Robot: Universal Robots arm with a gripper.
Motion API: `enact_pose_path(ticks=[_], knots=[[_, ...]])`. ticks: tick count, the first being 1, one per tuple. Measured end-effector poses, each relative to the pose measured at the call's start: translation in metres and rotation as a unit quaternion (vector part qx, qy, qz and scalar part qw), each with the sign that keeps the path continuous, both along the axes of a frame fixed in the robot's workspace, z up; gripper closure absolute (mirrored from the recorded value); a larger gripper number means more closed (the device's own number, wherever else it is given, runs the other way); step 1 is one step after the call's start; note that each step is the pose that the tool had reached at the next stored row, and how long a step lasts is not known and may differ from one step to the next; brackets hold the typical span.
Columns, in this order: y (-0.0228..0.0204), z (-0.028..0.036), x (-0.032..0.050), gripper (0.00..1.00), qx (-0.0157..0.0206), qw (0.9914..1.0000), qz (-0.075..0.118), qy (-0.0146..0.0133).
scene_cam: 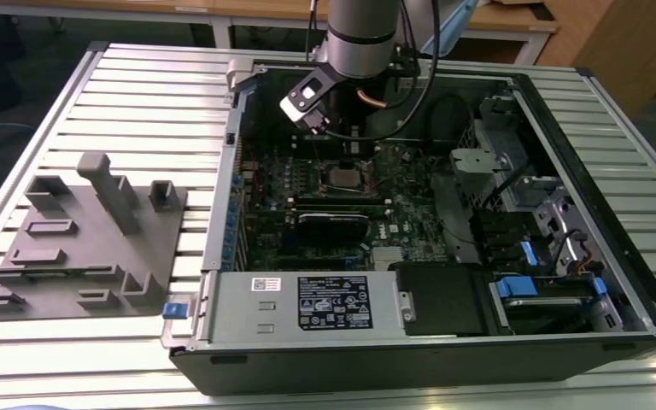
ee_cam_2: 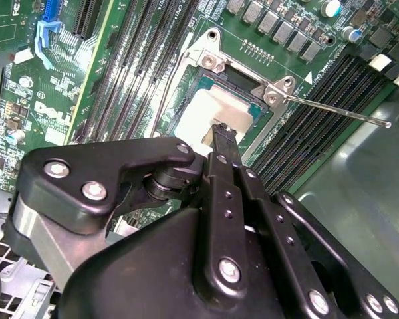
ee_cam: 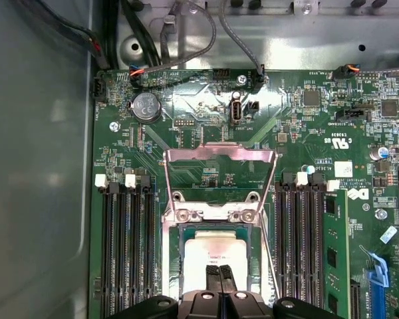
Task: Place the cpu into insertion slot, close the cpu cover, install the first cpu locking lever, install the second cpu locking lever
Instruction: 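Place the cpu into insertion slot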
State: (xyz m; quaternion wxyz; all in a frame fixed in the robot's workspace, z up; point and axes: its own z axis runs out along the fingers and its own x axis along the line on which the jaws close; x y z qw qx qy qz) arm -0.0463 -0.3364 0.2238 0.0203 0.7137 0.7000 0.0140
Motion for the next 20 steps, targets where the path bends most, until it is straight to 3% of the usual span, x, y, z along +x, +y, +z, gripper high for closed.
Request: enact_pose_path(ticks=[13,16,20], knots=[[0.0001,0.0012,0.0000,0.89,-0.0012,1.00000,0.000,0.0000],[0.0001,0.0013,0.0000,0.89,-0.0014,0.99999,0.000,0.0043],[0.0001,0.0013,0.0000,0.89,-0.0013,0.99998,0.000,0.0059]])
